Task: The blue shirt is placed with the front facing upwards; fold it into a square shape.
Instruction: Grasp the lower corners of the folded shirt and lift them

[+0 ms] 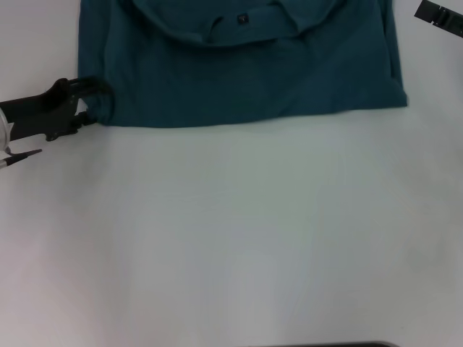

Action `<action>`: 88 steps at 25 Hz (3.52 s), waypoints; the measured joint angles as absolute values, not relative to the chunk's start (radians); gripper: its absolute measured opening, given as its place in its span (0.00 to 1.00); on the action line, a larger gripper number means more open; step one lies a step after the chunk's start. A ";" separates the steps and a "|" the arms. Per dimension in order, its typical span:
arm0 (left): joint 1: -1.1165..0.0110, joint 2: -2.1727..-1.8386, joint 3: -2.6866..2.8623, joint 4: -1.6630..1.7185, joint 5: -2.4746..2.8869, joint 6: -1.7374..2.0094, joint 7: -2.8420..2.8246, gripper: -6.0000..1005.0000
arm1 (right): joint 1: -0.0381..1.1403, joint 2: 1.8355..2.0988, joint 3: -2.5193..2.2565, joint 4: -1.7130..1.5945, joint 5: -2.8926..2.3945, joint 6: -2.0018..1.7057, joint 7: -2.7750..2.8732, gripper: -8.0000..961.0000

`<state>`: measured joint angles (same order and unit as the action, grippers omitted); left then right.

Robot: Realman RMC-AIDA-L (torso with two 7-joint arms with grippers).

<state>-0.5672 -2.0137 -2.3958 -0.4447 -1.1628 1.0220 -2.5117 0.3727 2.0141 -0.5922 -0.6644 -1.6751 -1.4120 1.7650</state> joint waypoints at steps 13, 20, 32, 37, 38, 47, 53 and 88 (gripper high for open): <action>-0.600 -2.027 -2.386 -0.444 -1.163 1.004 -2.502 0.76 | 0.373 2.014 -0.590 -0.661 -1.675 -1.416 1.759 0.97; -0.599 -2.024 -2.386 -0.448 -1.162 1.004 -2.502 0.76 | 0.372 2.016 -0.590 -0.661 -1.675 -1.418 1.760 0.97; -0.618 -2.022 -2.370 -0.475 -1.085 1.038 -2.513 0.75 | 0.371 2.015 -0.590 -0.661 -1.673 -1.422 1.766 0.97; -0.617 -2.043 -2.361 -0.539 -1.062 1.058 -2.532 0.68 | 0.371 2.014 -0.588 -0.661 -1.670 -1.422 1.765 0.96; -0.616 -2.044 -2.363 -0.542 -1.060 1.059 -2.535 0.65 | 0.371 2.014 -0.587 -0.661 -1.670 -1.422 1.763 0.96; -0.613 -2.039 -2.362 -0.539 -1.034 1.027 -2.560 0.28 | 0.372 2.015 -0.583 -0.661 -1.669 -1.425 1.765 0.96; -0.620 -2.042 -2.362 -0.543 -1.019 1.020 -2.563 0.11 | 0.374 2.015 -0.583 -0.660 -1.667 -1.427 1.766 0.96; -0.519 -2.045 -2.463 -0.739 -1.018 1.231 -2.508 0.03 | 0.564 1.846 -0.590 -0.851 -2.353 -1.491 2.412 0.96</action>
<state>-0.5194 -2.0452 -2.4628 -0.7393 -1.0184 1.2310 -2.5080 0.5644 1.8456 -0.5902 -0.8508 -2.3528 -1.4913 2.4120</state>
